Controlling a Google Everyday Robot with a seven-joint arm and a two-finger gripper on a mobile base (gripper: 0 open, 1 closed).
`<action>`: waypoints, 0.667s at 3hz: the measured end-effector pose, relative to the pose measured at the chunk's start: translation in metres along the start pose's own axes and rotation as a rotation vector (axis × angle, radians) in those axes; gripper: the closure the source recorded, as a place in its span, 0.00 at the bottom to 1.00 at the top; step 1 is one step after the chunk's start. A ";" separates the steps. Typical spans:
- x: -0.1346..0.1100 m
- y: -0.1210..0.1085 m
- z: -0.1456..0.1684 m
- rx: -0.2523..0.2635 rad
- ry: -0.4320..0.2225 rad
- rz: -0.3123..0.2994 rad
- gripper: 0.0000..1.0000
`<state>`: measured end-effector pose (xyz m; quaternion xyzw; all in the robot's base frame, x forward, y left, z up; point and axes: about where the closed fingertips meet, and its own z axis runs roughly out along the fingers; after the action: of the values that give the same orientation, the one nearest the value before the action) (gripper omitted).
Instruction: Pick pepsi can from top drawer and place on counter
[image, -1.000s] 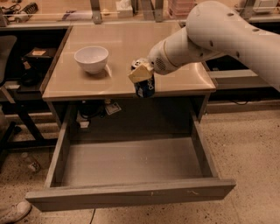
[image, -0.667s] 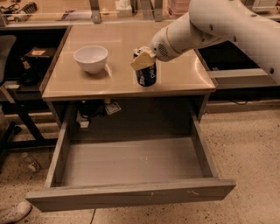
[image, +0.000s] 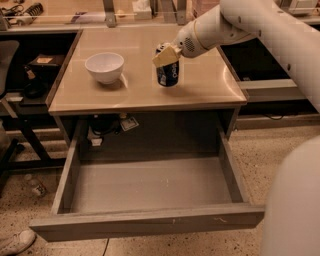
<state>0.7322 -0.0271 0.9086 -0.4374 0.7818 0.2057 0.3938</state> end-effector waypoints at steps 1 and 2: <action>0.002 -0.016 0.022 -0.047 -0.051 0.042 1.00; 0.006 -0.024 0.040 -0.082 -0.090 0.075 1.00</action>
Offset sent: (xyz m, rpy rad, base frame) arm 0.0530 0.0081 -0.0391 0.2026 0.0622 0.0236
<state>0.7680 -0.0169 0.8801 -0.4139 0.7702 0.2717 0.4020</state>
